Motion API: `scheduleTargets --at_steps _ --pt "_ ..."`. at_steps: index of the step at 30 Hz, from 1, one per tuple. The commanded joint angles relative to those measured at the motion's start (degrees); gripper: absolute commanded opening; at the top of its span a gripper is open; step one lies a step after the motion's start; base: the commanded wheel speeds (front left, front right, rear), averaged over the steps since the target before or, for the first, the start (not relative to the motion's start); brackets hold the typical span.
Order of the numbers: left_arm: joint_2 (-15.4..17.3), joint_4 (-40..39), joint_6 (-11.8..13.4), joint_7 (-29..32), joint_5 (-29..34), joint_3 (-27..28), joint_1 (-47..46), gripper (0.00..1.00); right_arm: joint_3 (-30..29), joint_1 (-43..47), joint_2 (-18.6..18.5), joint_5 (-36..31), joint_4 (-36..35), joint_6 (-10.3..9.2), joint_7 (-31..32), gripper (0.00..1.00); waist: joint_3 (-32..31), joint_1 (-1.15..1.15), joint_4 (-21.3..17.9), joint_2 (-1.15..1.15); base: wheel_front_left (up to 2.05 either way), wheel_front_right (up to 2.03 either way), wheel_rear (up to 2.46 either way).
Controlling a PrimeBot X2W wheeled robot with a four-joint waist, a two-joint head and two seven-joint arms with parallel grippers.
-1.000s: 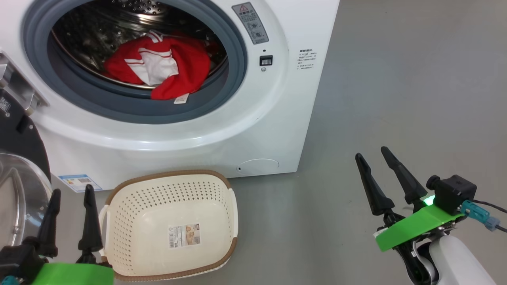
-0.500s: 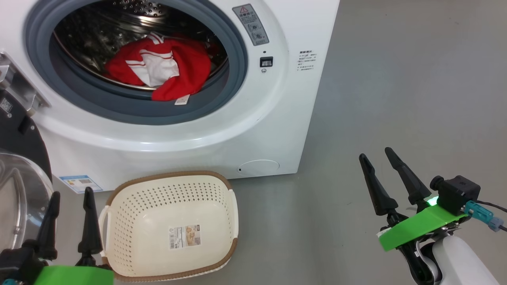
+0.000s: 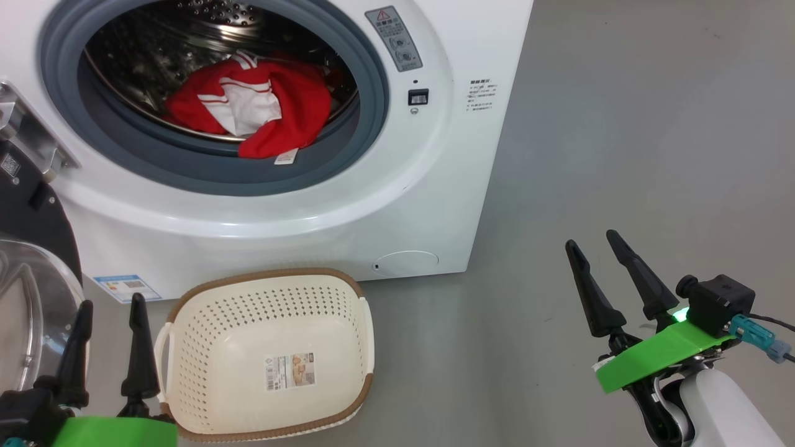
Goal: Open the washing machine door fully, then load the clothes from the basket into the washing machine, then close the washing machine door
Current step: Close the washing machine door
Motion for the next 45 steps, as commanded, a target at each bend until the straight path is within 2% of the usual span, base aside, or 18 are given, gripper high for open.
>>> scheduleTargets --at_steps 1,31,45 --pt "1.00 -1.40 0.28 -0.30 0.39 2.14 -1.34 1.00 0.70 0.40 -0.26 -0.60 -1.34 0.09 -0.26 1.00 -0.03 0.00 0.01 0.00 0.00 0.00 0.00" --pt "0.85 -1.59 0.35 -0.30 -0.17 1.81 -1.09 1.00 0.84 0.44 -0.26 -0.48 -1.19 0.09 -0.26 1.00 -0.45 0.00 -0.12 0.00 -0.03 0.03 0.00" --pt "0.94 -1.90 0.19 -0.30 -0.55 1.55 -0.72 1.00 0.72 0.69 -0.33 -0.42 -1.34 0.09 -0.26 1.00 -0.66 0.00 -0.07 0.00 -1.38 1.31 0.07"
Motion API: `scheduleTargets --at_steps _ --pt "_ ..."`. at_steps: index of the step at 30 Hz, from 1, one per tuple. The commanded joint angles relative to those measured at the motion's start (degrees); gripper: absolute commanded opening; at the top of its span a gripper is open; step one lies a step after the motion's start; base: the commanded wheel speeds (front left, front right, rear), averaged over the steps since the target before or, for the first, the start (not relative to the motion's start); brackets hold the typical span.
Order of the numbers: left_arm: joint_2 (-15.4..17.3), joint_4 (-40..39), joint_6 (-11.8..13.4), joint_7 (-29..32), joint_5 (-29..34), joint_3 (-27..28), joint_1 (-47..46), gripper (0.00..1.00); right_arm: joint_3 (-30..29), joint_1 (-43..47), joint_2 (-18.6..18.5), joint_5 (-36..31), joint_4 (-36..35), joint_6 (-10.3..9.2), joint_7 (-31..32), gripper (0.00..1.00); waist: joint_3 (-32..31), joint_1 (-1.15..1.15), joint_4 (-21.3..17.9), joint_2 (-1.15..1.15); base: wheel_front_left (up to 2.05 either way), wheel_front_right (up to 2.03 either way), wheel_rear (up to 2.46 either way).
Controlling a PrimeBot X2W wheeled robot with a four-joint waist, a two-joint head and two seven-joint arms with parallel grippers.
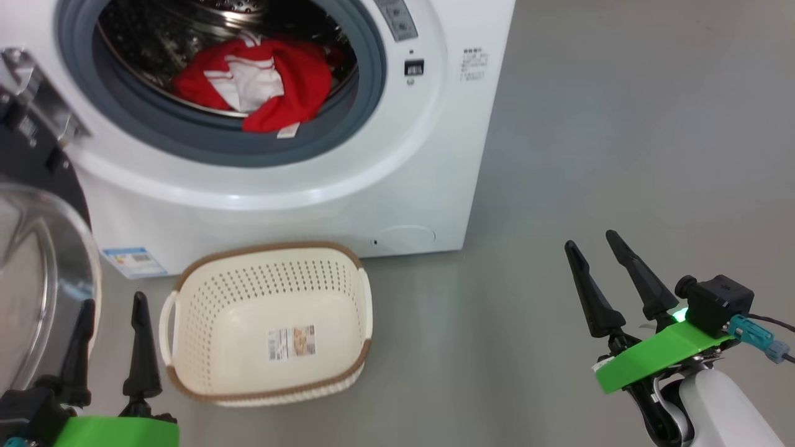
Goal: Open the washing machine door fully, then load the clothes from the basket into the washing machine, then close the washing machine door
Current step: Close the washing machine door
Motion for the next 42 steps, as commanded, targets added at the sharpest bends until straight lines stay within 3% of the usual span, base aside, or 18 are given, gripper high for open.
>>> scheduleTargets --at_steps 1,12,42 --pt "1.10 -1.62 0.21 -0.29 -0.32 1.78 -0.71 1.00 0.75 0.71 -0.36 0.07 -1.39 0.09 -0.27 1.00 -0.02 0.00 0.02 0.00 -1.95 1.95 0.00" --pt "1.05 -1.71 0.17 -0.29 0.01 1.62 -0.67 1.00 0.79 0.64 -0.40 0.07 -1.42 0.09 -0.27 1.00 0.17 0.00 0.09 0.00 -1.13 1.13 0.00" --pt "1.31 -0.98 0.20 -0.29 0.45 1.58 -0.65 1.00 1.31 0.60 -0.53 0.19 -1.04 0.09 -0.27 1.00 -0.23 0.00 0.19 0.00 -0.02 0.02 0.00"
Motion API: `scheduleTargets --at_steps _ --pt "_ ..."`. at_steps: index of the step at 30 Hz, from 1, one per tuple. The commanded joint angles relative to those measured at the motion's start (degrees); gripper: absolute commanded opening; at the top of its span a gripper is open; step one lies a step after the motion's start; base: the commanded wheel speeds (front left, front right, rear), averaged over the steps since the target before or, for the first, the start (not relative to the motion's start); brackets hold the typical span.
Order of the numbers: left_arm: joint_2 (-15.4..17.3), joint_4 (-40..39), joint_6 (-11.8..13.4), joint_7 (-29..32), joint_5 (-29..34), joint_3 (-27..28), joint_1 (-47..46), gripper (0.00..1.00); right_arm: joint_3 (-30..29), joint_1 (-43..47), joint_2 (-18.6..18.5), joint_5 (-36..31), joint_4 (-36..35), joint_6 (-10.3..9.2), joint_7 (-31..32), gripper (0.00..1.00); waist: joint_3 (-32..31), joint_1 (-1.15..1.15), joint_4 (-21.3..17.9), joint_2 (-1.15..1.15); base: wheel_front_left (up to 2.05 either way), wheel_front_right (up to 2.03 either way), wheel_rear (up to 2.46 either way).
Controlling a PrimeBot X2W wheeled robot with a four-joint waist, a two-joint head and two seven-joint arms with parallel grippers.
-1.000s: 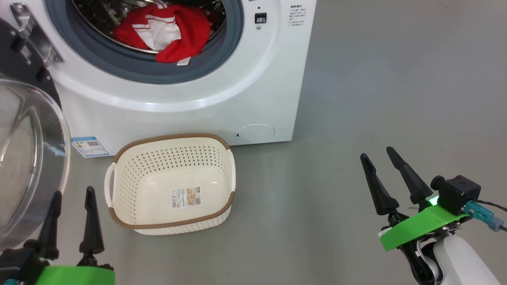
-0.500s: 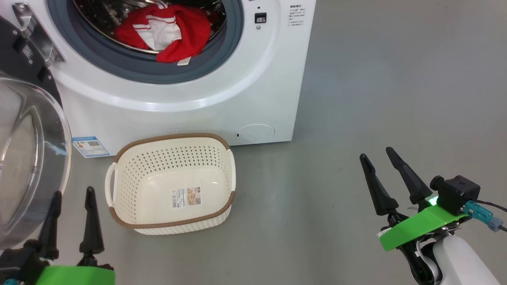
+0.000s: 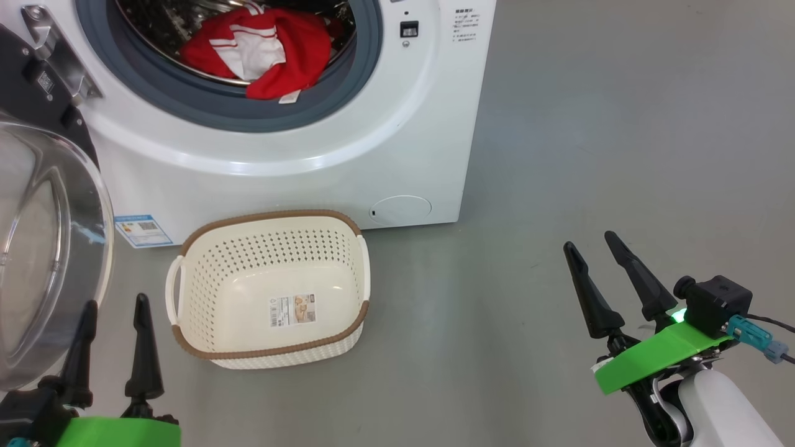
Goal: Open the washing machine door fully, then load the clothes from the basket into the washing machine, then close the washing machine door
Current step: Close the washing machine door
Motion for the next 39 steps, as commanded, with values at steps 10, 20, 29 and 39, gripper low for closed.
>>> scheduleTargets --at_steps 10,20,29,39 --pt "1.31 -0.60 0.32 -0.30 0.45 1.39 -0.61 1.00 0.92 0.84 -0.43 0.22 -1.19 0.09 -0.26 1.00 -0.42 0.00 0.70 0.00 0.00 0.00 0.00" --pt "1.08 0.08 1.65 -0.30 0.96 1.64 -0.54 1.00 1.26 0.72 -0.37 0.45 -0.90 0.09 -0.26 1.00 -1.31 0.00 4.82 0.00 0.00 0.00 0.00" --pt "0.32 -0.13 2.90 -0.30 1.70 1.63 0.48 1.00 2.28 0.60 -1.05 0.96 -0.36 0.09 -0.26 1.00 -2.54 0.00 10.59 0.00 0.00 0.00 0.00" --pt "-0.24 0.16 3.66 -0.30 1.63 1.99 0.82 1.00 2.93 0.50 -1.43 1.35 0.07 0.09 -0.26 1.00 -2.91 0.00 15.85 0.00 0.00 0.00 0.00"
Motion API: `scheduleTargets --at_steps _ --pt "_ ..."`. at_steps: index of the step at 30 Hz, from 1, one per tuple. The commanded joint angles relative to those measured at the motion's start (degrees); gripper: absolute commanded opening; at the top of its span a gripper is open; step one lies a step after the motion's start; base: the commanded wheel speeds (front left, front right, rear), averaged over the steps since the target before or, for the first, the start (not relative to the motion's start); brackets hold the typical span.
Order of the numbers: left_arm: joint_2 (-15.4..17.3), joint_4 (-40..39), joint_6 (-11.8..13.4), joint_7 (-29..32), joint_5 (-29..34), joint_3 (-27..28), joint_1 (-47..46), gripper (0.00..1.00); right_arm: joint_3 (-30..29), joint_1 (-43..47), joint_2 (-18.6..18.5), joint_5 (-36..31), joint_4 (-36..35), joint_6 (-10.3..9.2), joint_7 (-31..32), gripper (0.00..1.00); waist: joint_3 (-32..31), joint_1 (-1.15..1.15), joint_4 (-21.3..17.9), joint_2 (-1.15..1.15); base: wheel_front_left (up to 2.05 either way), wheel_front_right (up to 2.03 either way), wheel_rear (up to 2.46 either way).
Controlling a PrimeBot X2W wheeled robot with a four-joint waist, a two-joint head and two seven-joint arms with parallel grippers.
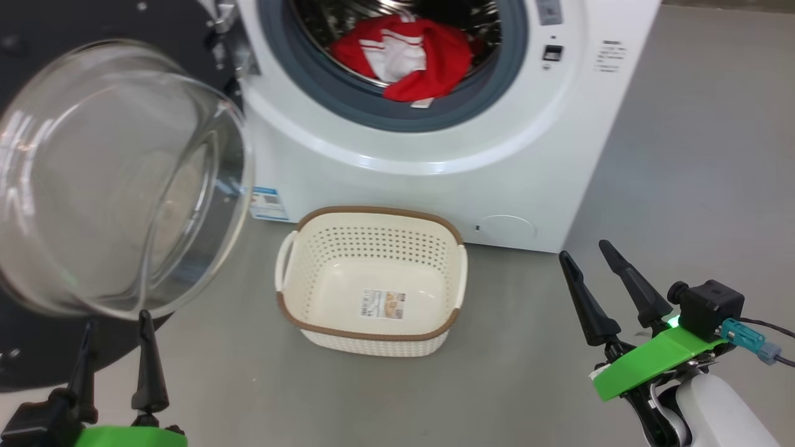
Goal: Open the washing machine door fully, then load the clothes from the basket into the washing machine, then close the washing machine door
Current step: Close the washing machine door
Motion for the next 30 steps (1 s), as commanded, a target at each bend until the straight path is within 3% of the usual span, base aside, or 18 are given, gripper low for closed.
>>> scheduleTargets --at_steps 1,17,30 --pt "0.76 -1.03 0.65 -0.29 0.60 2.13 -0.51 1.00 1.13 0.50 -0.52 0.35 -1.18 0.09 -0.27 1.00 -0.38 0.00 2.39 0.00 0.00 0.00 0.00" --pt "0.07 0.19 1.60 -0.29 0.48 2.20 0.51 1.00 2.36 0.56 -1.18 0.95 -0.58 0.09 -0.27 1.00 -1.67 0.00 10.06 0.00 0.00 0.00 0.00" --pt "0.10 0.28 1.93 -0.29 0.27 2.38 0.63 1.00 3.37 0.16 -0.94 1.22 -0.39 0.09 -0.27 1.00 -1.67 0.00 12.03 0.00 0.00 0.00 0.00"
